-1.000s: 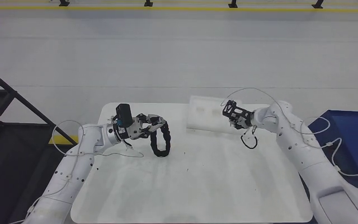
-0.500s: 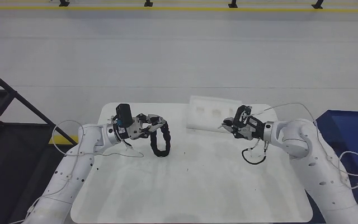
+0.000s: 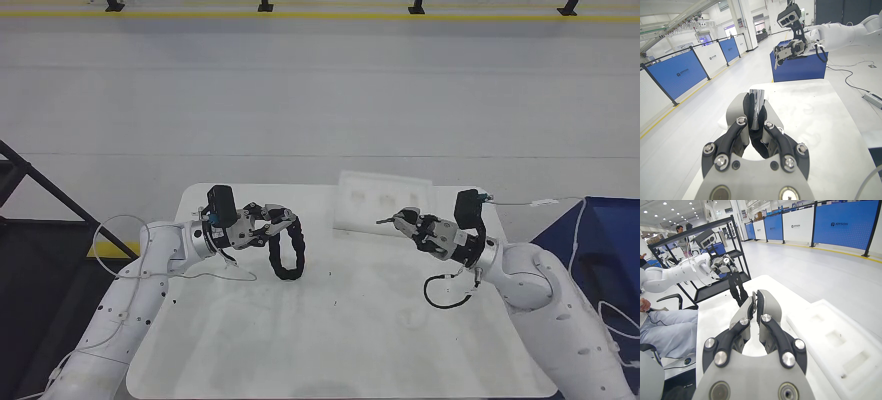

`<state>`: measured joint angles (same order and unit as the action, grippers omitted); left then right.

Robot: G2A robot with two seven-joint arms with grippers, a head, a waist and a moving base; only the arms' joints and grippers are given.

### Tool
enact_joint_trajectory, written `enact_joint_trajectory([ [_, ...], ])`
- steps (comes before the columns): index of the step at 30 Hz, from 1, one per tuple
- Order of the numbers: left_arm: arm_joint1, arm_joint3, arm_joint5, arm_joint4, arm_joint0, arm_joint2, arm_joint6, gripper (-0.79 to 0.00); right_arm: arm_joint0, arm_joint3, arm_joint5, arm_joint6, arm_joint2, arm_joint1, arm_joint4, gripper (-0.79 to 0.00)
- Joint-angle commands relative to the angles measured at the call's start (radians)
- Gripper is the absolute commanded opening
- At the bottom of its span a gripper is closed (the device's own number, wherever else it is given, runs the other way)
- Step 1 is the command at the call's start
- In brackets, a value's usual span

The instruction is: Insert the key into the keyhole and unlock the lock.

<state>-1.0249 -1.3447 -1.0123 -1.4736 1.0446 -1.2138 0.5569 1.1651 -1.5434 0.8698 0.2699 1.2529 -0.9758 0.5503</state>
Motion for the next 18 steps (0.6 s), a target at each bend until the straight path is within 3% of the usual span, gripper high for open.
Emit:
enact_joint_trajectory([
  [1, 0.000, 0.000, 0.000, 0.000, 0.000, 0.000, 0.000, -0.785, 0.000, -0.001, -0.001, 0.001, 0.000, 0.000, 0.001, -0.785],
  [8, 0.000, 0.000, 0.000, 0.000, 0.000, 0.000, 0.000, -0.785, 0.015, 0.002, -0.002, 0.001, -0.013, -0.002, -0.043, -0.785],
  [12, -0.007, -0.082, 0.094, 0.018, 0.017, 0.012, -0.011, -0.785, 0.033, -0.006, -0.021, 0.039, 0.008, 0.004, -0.143, -0.785],
  [18, -0.019, -0.164, 0.209, -0.145, -0.003, 0.099, 0.055, -0.785, 0.108, -0.147, -0.134, 0.137, 0.068, 0.020, -0.222, -0.785],
])
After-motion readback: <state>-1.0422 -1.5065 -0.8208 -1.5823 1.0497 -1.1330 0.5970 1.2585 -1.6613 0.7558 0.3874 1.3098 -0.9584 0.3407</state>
